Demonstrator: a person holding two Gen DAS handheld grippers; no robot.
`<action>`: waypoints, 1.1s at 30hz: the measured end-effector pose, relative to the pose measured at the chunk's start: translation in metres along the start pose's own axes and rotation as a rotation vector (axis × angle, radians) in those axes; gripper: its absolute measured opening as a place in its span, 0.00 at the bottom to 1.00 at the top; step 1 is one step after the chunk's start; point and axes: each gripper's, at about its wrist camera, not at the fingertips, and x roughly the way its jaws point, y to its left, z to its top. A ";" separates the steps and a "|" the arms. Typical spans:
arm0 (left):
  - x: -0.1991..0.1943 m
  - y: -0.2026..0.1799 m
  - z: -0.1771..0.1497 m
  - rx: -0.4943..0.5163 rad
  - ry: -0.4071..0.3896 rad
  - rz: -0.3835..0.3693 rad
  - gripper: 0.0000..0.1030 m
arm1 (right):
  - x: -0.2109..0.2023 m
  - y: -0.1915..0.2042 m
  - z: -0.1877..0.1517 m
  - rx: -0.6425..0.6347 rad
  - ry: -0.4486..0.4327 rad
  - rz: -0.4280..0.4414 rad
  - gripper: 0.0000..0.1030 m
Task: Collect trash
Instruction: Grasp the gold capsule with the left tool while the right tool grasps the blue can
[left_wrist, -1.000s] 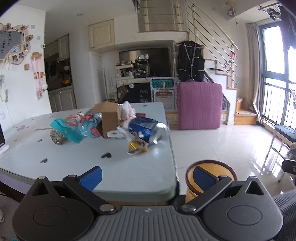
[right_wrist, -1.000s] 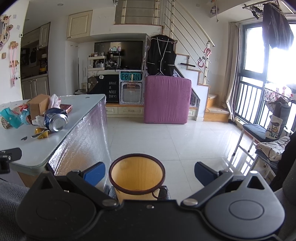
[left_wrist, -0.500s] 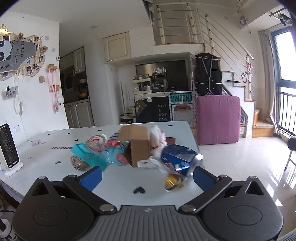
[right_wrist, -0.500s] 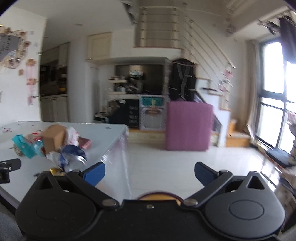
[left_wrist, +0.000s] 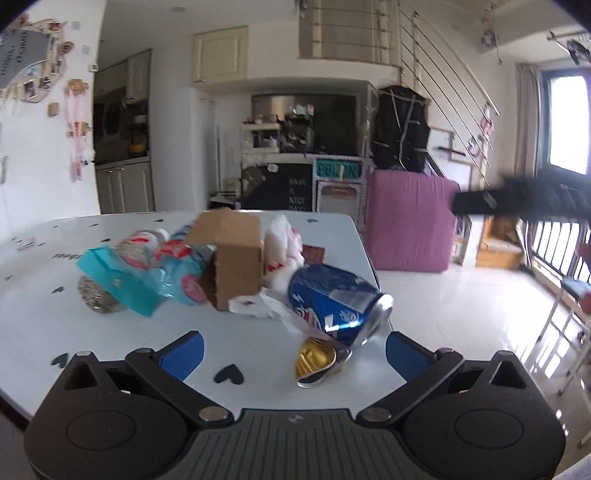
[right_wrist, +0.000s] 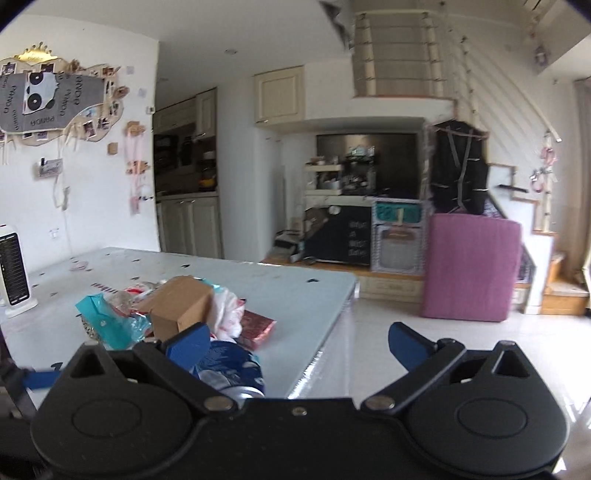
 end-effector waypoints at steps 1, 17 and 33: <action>0.004 -0.002 -0.002 0.013 -0.001 -0.013 1.00 | 0.007 0.001 0.001 0.006 -0.002 0.013 1.00; 0.074 -0.008 -0.016 0.087 0.133 -0.116 0.70 | 0.086 -0.008 -0.040 0.075 0.117 0.189 1.00; 0.074 -0.010 -0.020 0.094 0.057 -0.109 0.41 | 0.133 0.016 -0.065 0.015 0.214 0.384 0.96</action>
